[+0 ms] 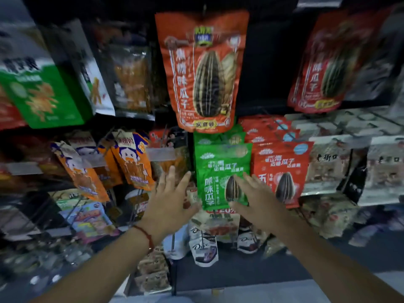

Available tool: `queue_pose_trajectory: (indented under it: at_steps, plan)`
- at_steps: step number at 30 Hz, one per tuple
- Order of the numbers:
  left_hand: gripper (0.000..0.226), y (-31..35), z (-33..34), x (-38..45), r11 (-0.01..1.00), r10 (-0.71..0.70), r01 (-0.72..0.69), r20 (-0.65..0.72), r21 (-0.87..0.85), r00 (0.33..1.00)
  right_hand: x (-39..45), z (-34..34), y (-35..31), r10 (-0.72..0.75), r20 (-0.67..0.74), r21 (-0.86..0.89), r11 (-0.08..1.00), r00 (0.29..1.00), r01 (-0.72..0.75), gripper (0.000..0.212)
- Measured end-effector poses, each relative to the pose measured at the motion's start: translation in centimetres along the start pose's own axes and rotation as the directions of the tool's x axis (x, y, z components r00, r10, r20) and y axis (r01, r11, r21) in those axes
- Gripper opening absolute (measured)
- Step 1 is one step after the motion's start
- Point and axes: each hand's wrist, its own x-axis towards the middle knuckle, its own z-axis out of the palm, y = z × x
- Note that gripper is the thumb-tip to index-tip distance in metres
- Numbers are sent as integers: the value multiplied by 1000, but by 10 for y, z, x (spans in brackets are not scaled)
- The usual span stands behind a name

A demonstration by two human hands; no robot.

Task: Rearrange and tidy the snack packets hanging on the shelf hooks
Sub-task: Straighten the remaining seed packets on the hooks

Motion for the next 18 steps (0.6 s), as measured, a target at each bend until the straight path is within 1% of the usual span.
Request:
queue_pose_trajectory:
  at_steps: [3, 5, 7, 9, 11, 18]
  plan:
    - [87, 13, -27, -1, 999, -47, 47, 46, 9, 998, -6, -38, -9, -32, -14, 19, 999, 999, 32, 82]
    - [87, 21, -33, -3, 997, -70, 67, 80, 30, 994, -11, -51, -10, -47, -16, -6, 999, 999, 47, 85]
    - [89, 32, -35, -4, 997, -72, 71, 96, 10, 993, -14, -58, -7, -37, -25, -17, 999, 999, 37, 88]
    - [89, 43, -33, -4, 998, -56, 56, 98, -2, 994, -14, -58, 0, -2, -33, -9, 1000, 999, 2, 89]
    - [90, 47, -26, -2, 999, -41, 38, 75, 39, 996, -12, -52, 7, 30, -30, -13, 999, 999, -31, 91]
    - [89, 31, 3, 29, 987, 4, -10, 35, 159, 999, 20, -22, 12, 92, 12, -82, 992, 996, -91, 90]
